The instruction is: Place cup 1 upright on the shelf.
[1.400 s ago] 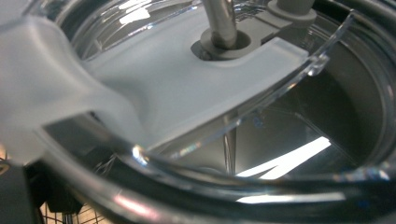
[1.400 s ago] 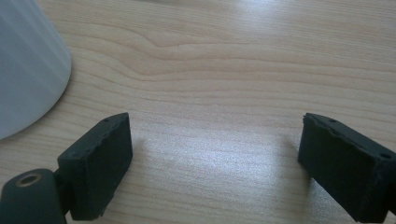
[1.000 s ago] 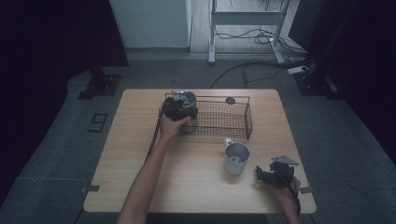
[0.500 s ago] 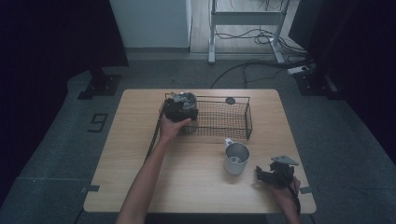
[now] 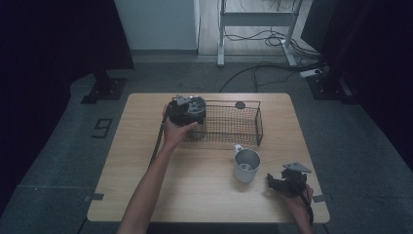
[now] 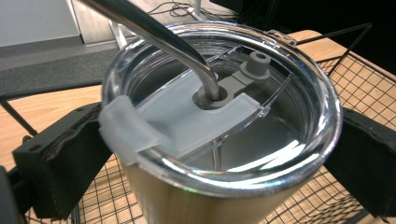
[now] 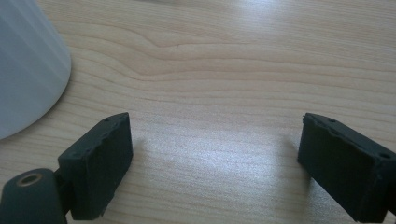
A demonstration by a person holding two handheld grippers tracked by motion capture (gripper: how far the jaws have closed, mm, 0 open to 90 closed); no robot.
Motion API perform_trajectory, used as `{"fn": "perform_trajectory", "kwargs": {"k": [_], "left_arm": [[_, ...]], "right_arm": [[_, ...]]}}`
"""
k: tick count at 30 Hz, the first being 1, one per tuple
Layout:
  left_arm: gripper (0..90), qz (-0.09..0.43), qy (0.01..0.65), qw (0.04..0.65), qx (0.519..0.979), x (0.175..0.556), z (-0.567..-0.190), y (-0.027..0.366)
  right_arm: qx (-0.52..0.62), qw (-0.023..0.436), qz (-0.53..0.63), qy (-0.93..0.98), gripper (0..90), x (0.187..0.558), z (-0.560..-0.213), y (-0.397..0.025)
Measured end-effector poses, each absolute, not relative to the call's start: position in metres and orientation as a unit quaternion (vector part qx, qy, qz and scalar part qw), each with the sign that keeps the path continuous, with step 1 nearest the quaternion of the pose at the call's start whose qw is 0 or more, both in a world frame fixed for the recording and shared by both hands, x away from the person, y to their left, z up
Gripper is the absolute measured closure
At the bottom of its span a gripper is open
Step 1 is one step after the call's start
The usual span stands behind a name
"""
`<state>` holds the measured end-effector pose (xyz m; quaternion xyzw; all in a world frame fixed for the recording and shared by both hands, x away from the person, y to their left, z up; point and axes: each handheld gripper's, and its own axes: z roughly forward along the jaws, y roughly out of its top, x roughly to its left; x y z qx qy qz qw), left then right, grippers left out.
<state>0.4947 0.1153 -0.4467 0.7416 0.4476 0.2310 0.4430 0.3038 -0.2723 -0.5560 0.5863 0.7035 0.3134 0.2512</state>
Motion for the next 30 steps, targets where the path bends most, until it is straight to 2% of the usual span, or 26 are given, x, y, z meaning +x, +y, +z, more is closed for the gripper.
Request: {"fn": "perform_trajectory", "kwargs": {"k": [14,30], "left_arm": [[0.0,0.234,0.44,0.455,0.738,0.479,-0.444,0.126],[0.0,0.238,0.427,0.472,0.734,0.44,-0.443,0.14]], "right_arm": [[0.586,0.251,0.313,0.704,9.7,0.304,-0.556,-0.272],[0.586,0.251,0.313,0.704,9.9,0.304,-0.556,-0.272]]}}
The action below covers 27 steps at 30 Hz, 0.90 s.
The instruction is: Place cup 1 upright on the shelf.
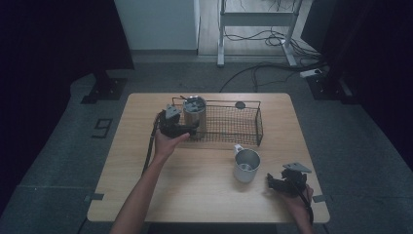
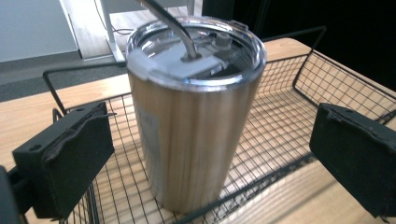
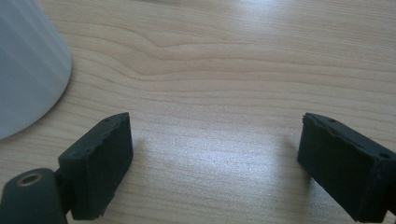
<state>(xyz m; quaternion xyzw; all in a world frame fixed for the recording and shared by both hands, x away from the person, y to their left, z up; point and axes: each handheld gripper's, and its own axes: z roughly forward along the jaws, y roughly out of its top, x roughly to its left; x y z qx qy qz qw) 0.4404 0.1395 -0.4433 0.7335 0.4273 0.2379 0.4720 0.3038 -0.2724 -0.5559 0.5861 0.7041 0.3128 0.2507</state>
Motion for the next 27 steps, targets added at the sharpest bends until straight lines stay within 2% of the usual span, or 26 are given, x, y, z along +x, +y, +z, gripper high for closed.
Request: {"fn": "perform_trajectory", "kwargs": {"k": [17,27], "left_arm": [[0.5,0.219,0.412,0.468,0.751,0.395,-0.457,0.151],[1.1,0.214,0.403,0.457,0.764,0.363,-0.479,0.16]], "right_arm": [[0.587,0.25,0.314,0.703,9.9,0.304,-0.556,-0.272],[0.587,0.25,0.313,0.703,9.9,0.304,-0.556,-0.272]]}}
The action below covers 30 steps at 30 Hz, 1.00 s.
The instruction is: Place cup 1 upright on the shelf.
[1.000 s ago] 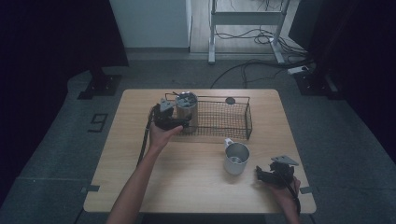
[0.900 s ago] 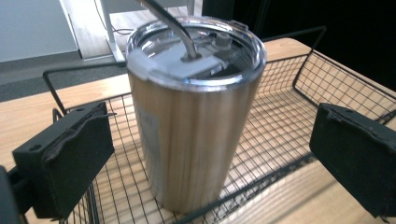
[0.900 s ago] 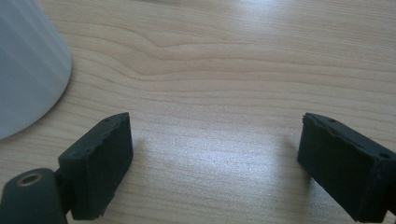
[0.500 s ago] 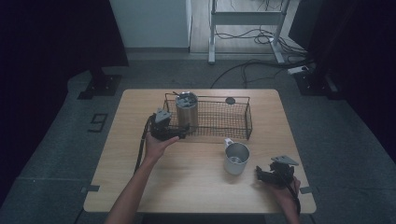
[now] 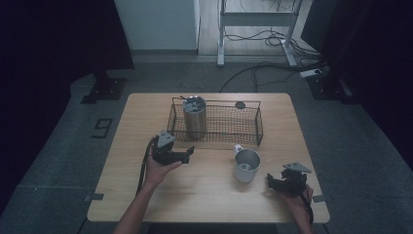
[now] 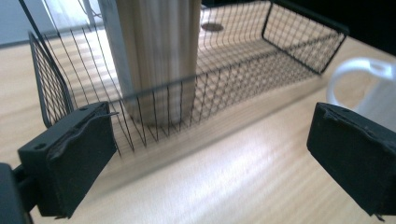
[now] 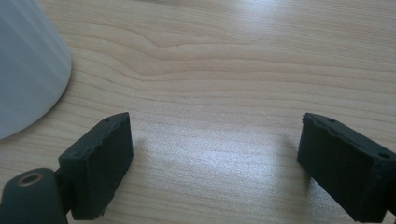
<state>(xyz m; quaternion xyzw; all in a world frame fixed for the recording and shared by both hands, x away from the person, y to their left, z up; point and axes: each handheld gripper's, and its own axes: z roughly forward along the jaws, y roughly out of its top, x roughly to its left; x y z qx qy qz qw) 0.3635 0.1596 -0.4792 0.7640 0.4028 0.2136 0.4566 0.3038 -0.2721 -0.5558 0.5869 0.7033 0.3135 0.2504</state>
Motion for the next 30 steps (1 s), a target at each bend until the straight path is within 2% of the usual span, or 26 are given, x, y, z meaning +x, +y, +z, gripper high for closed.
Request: {"fn": "perform_trajectory", "kwargs": {"k": [19,30], "left_arm": [[2.4,0.189,0.405,0.429,0.785,0.322,-0.522,0.166],[3.5,0.18,0.417,0.425,0.783,0.318,-0.532,0.174]], "right_arm": [[0.586,0.251,0.314,0.703,10.5,0.304,-0.556,-0.272],[0.586,0.25,0.314,0.703,10.6,0.304,-0.556,-0.272]]}}
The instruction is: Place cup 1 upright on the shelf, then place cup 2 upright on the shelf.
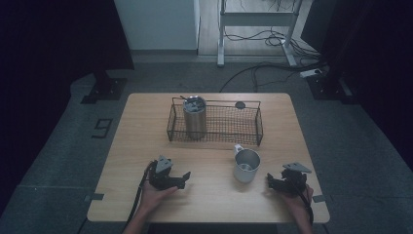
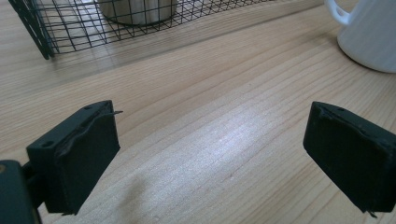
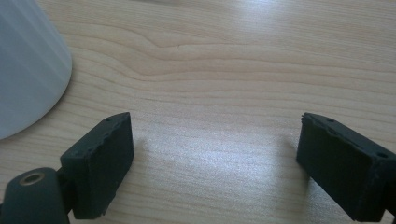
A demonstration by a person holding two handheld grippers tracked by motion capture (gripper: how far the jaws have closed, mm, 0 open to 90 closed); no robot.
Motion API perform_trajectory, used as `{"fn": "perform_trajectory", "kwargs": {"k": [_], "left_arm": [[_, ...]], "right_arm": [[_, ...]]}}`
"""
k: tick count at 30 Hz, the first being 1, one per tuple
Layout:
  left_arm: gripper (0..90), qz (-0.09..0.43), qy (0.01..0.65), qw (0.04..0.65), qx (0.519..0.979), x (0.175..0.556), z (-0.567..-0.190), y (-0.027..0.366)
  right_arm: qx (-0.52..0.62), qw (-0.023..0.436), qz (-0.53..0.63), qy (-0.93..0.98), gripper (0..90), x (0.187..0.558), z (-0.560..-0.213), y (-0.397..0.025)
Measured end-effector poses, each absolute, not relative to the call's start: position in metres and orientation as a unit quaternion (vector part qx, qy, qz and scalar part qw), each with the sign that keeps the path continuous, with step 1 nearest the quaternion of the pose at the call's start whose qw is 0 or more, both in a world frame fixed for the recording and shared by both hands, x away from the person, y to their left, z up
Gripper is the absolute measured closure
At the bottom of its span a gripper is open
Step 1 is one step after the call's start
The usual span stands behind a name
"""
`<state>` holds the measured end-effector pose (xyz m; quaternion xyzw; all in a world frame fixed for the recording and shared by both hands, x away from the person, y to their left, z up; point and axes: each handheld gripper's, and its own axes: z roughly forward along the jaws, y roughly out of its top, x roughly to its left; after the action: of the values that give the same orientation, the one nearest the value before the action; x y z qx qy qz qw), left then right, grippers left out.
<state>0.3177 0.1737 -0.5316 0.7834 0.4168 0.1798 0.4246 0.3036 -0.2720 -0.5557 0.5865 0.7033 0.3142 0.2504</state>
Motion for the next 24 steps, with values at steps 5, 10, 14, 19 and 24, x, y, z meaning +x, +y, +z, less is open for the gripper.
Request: {"fn": "perform_trajectory", "kwargs": {"k": [5,10,14,19,24], "left_arm": [[3.7,0.181,0.414,0.429,0.782,0.319,-0.529,0.172],[3.7,0.183,0.413,0.431,0.782,0.318,-0.527,0.173],[3.7,0.183,0.414,0.431,0.781,0.317,-0.526,0.175],[3.8,0.183,0.419,0.43,0.779,0.315,-0.526,0.18],[3.9,0.185,0.419,0.427,0.78,0.314,-0.527,0.181]], "right_arm": [[0.586,0.25,0.315,0.703,10.7,0.304,-0.556,-0.272],[0.579,0.257,0.321,0.703,12.7,0.301,-0.555,-0.272],[0.573,0.256,0.337,0.702,12.7,0.297,-0.551,-0.271],[0.562,0.256,0.368,0.696,12.8,0.292,-0.538,-0.268],[0.553,0.247,0.396,0.69,12.7,0.288,-0.527,-0.267]]}}
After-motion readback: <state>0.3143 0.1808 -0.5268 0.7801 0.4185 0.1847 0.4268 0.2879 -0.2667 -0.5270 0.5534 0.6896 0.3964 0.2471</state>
